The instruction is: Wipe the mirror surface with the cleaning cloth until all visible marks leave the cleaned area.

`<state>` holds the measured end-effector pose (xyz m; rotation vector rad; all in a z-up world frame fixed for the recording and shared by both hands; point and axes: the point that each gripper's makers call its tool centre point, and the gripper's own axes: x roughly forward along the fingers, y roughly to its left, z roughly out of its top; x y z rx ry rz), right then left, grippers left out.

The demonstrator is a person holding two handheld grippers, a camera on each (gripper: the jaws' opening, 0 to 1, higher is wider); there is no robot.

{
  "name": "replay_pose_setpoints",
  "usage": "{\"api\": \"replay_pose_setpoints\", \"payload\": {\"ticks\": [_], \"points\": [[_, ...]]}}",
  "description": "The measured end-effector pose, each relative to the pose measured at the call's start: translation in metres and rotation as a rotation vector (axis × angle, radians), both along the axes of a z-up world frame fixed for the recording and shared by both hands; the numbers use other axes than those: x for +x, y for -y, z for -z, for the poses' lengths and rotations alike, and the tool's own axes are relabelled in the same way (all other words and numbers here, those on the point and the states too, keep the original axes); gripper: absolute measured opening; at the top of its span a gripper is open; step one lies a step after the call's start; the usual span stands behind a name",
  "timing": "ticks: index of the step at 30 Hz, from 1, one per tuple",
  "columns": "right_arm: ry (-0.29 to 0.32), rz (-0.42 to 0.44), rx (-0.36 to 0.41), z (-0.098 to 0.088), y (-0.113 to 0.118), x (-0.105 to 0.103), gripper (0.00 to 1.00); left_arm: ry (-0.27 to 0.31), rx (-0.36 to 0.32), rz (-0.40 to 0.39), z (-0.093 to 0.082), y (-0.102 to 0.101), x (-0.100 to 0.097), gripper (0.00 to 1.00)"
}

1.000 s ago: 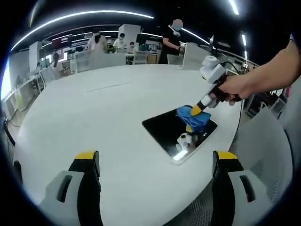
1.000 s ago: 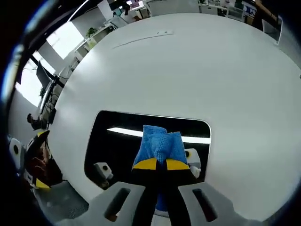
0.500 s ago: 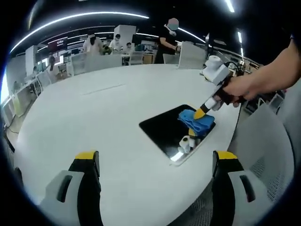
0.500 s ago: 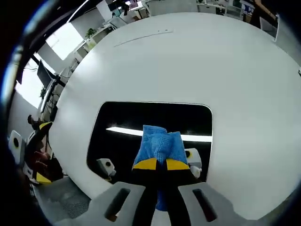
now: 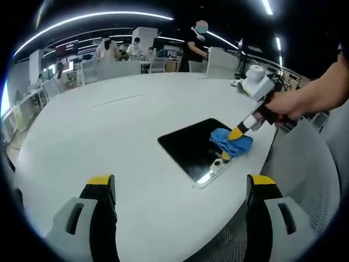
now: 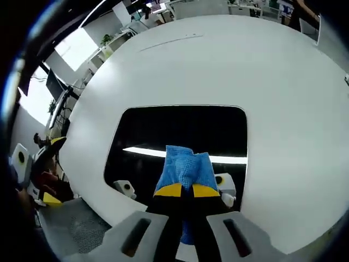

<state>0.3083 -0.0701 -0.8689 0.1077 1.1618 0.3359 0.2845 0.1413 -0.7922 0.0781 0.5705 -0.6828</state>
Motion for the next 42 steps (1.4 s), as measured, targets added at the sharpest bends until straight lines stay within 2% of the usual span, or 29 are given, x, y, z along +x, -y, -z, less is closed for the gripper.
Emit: {"api": "replay_pose_setpoints", "payload": {"ticks": [8, 22, 42], "points": [[-0.024, 0.024, 0.028, 0.000, 0.000, -0.009, 0.00, 0.006, -0.007, -0.021, -0.003, 0.001, -0.001, 0.99], [-0.051, -0.007, 0.031, 0.000, -0.003, -0.024, 0.00, 0.021, -0.021, -0.066, -0.008, -0.002, 0.005, 0.99], [-0.056, -0.028, 0.052, 0.000, -0.002, -0.027, 0.00, 0.017, -0.024, -0.071, -0.008, 0.005, 0.002, 0.99]]}}
